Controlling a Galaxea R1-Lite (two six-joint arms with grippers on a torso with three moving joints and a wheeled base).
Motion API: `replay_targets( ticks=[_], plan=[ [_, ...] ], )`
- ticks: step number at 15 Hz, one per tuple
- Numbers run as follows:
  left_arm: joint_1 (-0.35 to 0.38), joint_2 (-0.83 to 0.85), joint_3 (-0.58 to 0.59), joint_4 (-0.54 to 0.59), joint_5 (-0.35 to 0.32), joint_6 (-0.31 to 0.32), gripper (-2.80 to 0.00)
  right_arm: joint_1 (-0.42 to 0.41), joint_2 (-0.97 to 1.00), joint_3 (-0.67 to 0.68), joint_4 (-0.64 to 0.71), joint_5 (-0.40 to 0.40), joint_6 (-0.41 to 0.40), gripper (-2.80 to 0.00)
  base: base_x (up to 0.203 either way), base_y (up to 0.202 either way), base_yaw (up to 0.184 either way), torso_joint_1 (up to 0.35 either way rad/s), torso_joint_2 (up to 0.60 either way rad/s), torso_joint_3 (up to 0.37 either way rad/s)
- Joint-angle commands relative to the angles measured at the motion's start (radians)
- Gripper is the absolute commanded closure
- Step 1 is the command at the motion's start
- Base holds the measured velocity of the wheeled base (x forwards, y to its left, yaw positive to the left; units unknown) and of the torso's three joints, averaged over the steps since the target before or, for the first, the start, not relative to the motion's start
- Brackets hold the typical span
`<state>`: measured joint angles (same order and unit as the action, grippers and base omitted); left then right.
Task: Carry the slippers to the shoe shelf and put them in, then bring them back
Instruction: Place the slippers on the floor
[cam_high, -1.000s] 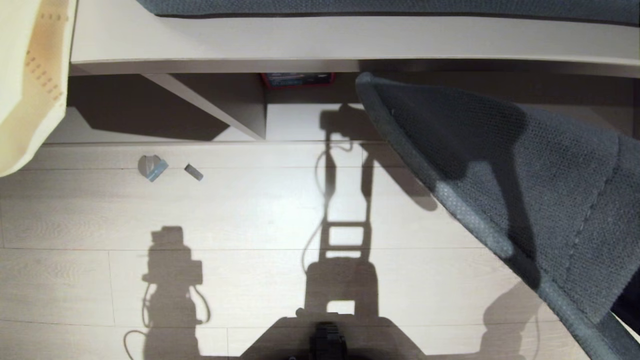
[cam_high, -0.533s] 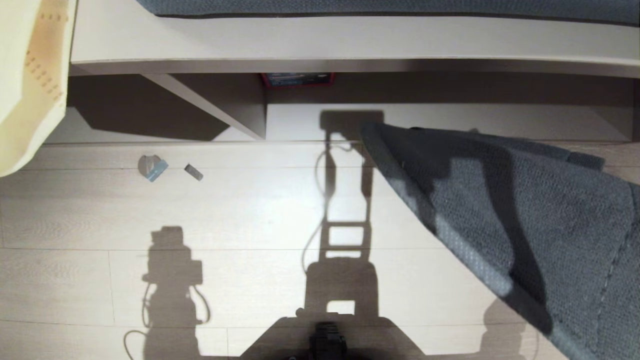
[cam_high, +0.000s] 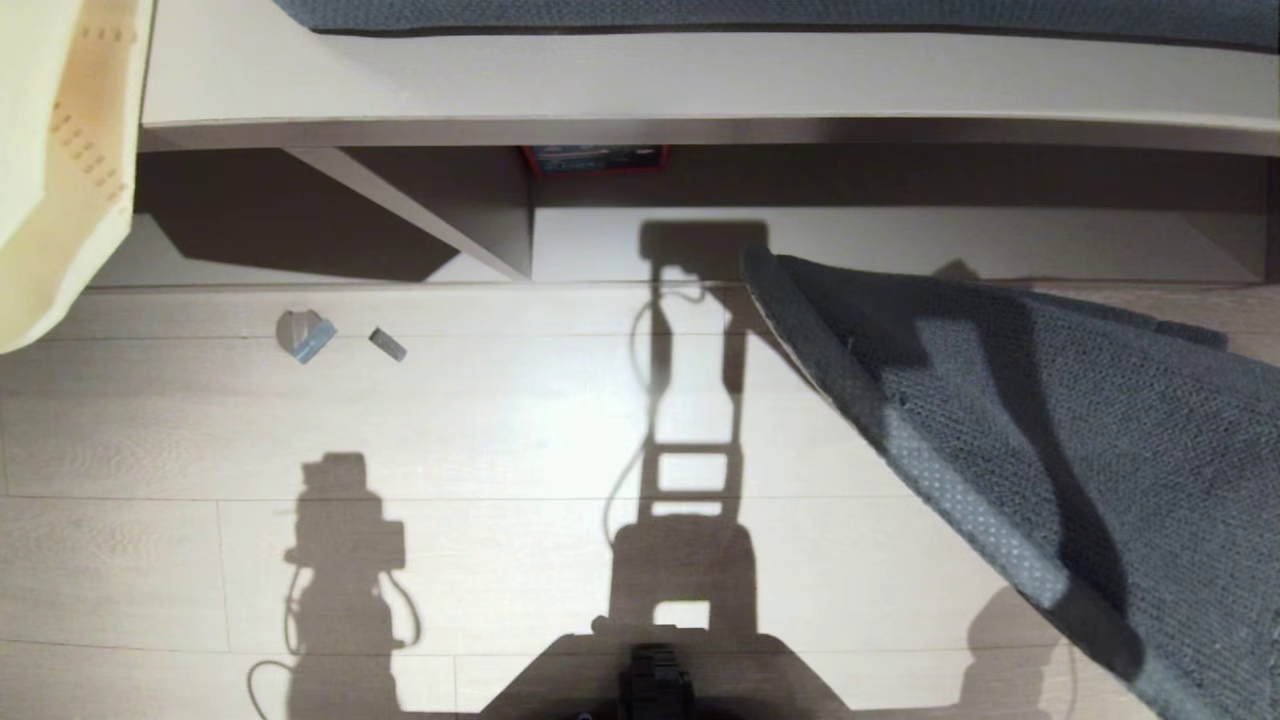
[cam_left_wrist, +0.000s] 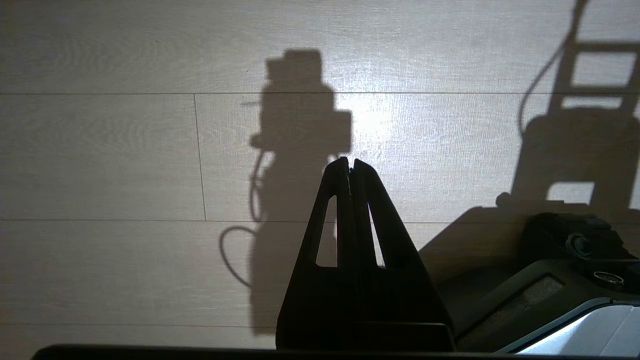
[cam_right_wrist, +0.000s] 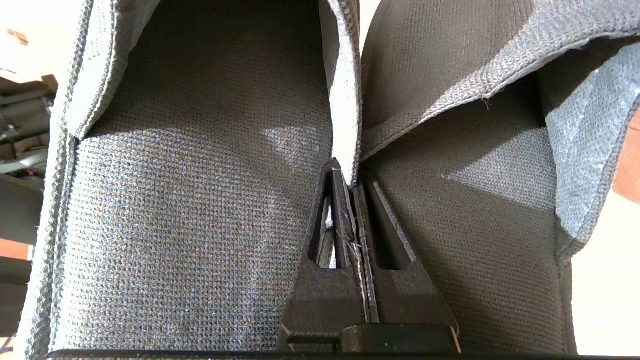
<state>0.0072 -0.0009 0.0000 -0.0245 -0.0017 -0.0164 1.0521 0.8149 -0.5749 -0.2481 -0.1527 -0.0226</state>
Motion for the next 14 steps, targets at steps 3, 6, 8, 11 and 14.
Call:
replay_targets(
  ticks=[3, 6, 8, 11, 14],
  plan=[
    [0.0, 0.001, 0.008, 0.0, 0.0, 0.0, 0.0, 0.006, -0.029, -0.018, 0.039, 0.063, 0.002, 0.0, 0.0, 0.0, 0.0, 0.001, 0.0, 0.105],
    [0.0, 0.001, 0.008, 0.0, 0.0, 0.0, 0.0, 0.005, -0.043, -0.044, 0.098, 0.102, 0.019, 0.0, 0.0, 0.0, 0.0, 0.003, 0.0, 0.199],
    [0.0, 0.001, 0.008, 0.0, 0.0, 0.0, 0.0, 0.005, -0.043, -0.051, 0.099, 0.097, 0.021, 0.0, 0.0, 0.0, 0.0, 0.006, 0.0, 0.201],
    [0.0, 0.001, 0.008, 0.0, 0.0, 0.0, 0.0, 0.0, -0.052, -0.065, 0.101, 0.068, 0.022, 0.0, 0.0, 0.0, 0.0, 0.001, 0.0, 0.208],
    [0.0, 0.001, 0.008, 0.0, 0.0, 0.0, 0.0, -0.025, -0.066, -0.075, 0.101, 0.029, 0.03, 0.0, 0.0, 0.0, 0.0, 0.004, 0.0, 0.204]
  ],
)
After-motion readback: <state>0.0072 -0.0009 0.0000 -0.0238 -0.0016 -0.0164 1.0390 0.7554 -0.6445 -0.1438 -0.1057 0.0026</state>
